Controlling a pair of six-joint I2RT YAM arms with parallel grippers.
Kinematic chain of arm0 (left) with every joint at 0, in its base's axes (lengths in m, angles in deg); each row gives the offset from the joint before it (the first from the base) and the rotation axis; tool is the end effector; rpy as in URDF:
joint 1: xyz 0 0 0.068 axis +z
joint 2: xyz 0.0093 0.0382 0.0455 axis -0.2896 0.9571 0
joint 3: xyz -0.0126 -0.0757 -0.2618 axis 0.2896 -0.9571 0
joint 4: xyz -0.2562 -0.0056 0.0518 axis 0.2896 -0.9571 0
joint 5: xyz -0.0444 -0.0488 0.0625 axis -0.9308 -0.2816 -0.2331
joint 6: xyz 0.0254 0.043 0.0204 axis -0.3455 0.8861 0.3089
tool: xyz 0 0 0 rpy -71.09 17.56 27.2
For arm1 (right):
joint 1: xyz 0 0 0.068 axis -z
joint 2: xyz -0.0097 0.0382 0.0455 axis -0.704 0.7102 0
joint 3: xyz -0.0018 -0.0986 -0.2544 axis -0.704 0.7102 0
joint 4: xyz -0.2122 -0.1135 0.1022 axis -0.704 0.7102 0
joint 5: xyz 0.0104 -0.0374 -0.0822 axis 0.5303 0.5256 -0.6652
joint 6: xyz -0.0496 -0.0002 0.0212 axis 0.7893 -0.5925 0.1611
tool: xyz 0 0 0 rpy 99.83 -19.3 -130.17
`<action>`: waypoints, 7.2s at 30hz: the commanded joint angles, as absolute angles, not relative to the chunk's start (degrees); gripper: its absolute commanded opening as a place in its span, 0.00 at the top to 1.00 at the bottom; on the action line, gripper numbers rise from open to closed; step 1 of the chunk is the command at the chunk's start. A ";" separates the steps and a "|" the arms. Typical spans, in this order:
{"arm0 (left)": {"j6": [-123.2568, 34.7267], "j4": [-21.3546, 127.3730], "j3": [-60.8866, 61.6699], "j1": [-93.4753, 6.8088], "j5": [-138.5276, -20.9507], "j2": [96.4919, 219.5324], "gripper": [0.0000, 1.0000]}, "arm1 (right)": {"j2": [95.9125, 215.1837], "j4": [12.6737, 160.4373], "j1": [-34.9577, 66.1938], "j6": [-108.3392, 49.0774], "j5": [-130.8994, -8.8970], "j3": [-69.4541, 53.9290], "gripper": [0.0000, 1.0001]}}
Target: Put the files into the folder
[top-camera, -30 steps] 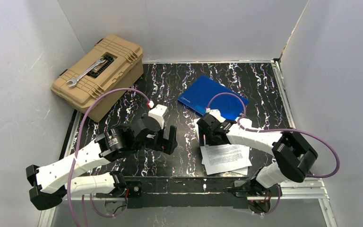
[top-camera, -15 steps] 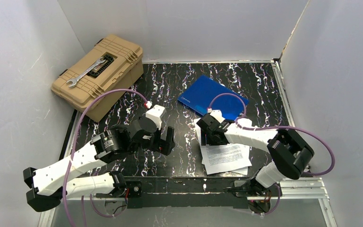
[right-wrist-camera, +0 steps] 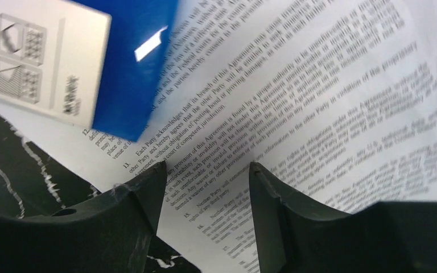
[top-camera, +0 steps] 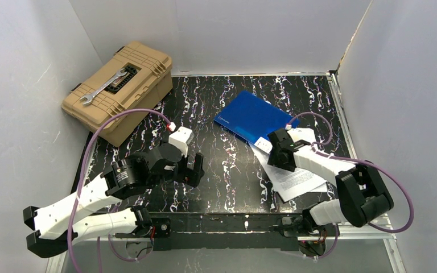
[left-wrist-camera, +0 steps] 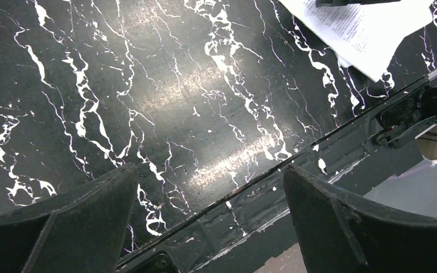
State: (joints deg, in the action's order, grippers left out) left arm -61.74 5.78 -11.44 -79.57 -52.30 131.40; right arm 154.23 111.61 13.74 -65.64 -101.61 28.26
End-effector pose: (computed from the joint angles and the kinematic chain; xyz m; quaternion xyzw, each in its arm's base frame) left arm 0.0855 -0.1401 0.3604 0.1763 0.8544 -0.2326 0.4298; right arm 0.2154 0.1127 0.1641 0.1420 0.9467 -0.0398 0.2863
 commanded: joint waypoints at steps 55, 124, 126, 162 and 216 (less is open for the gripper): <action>-82.18 40.64 -1.59 -58.68 -71.15 182.60 0.02 | 193.88 115.05 35.52 -29.40 -73.44 -34.69 0.01; -71.64 22.76 -3.27 -35.89 -83.49 180.59 0.02 | 160.27 103.87 12.35 -45.34 -72.96 15.32 0.02; -71.07 21.58 -4.02 -35.86 -82.51 178.95 0.02 | 156.05 104.52 12.19 -45.93 -73.98 17.56 0.02; -75.56 35.31 -20.17 -41.27 -89.90 177.91 0.02 | 179.74 104.18 17.81 -41.23 -72.36 -3.13 0.01; -68.20 21.12 -11.37 -52.96 -80.83 179.71 0.02 | 149.36 93.74 12.51 -52.33 -68.70 39.41 0.01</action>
